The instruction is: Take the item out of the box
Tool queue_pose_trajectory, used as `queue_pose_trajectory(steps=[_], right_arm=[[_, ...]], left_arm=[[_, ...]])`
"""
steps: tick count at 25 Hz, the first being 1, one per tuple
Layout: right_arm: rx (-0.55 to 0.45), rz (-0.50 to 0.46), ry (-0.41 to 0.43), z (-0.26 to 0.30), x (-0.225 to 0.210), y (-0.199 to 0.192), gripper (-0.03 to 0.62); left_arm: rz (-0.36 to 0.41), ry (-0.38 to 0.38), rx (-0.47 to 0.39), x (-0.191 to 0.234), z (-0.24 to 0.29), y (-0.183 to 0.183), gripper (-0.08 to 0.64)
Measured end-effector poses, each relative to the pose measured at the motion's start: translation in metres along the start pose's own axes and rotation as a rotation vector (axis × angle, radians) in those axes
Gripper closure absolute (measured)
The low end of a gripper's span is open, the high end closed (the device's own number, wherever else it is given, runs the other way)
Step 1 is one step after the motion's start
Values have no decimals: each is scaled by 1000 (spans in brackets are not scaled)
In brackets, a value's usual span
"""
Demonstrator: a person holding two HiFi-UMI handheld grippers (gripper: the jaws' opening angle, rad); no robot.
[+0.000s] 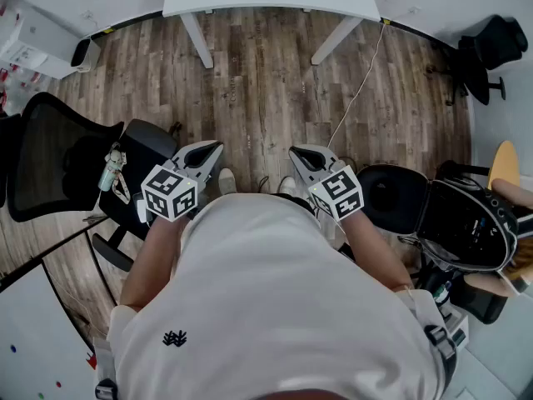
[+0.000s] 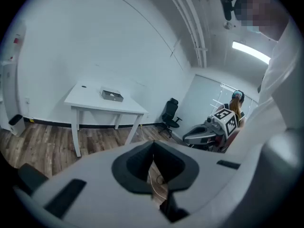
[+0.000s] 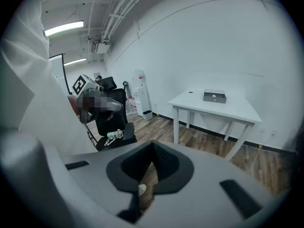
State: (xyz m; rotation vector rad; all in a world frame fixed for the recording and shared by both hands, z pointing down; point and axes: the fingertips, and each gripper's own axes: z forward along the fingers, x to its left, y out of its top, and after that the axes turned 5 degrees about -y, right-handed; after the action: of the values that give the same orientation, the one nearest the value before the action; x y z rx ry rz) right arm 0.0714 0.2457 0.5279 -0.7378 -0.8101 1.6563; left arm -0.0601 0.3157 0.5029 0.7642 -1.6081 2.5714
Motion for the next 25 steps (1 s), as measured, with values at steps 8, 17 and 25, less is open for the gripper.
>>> queue_pose_trajectory(steps=[8, 17, 25], right_arm=[[11, 25, -43, 16, 39, 34, 588], [35, 84, -106, 23, 14, 33, 588], [-13, 125, -74, 45, -54, 65, 583]], left_arm=[[28, -31, 28, 30, -45, 10, 552], [-24, -107, 5, 49, -13, 21, 552], [-30, -101, 32, 72, 38, 65, 551]])
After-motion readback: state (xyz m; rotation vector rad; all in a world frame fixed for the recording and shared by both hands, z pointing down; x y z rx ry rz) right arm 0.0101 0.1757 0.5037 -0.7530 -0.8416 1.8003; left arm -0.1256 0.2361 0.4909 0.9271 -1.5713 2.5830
